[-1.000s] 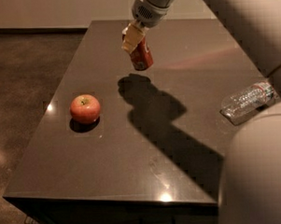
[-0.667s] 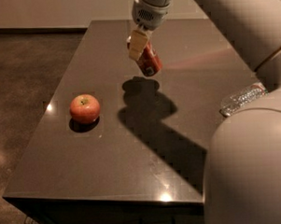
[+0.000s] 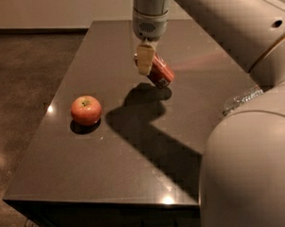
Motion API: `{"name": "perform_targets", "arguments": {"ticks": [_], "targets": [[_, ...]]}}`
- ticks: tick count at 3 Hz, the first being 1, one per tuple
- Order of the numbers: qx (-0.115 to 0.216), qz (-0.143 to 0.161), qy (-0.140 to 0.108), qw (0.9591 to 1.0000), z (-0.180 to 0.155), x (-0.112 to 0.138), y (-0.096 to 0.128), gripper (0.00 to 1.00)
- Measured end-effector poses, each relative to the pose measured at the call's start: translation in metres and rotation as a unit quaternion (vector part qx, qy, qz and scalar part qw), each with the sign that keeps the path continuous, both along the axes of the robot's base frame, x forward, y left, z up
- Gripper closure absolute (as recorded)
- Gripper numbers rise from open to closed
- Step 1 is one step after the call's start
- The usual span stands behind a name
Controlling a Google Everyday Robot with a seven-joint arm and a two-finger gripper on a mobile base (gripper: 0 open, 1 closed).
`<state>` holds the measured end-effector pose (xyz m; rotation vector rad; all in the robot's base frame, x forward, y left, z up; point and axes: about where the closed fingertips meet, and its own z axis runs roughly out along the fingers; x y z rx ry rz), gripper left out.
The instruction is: Knock coke can over
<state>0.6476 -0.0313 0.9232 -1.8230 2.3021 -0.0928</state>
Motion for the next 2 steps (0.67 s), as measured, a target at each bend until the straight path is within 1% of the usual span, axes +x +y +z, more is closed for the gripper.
{"name": "perform_targets", "arguments": {"ticks": [1, 2], "targets": [[-0.038, 0.017, 0.009, 0.9991, -0.01, -0.0065, -0.0033, 0.6], [-0.063, 0.034, 0.015, 0.9973, -0.0171, -0.0098, -0.004, 0.36]]}}
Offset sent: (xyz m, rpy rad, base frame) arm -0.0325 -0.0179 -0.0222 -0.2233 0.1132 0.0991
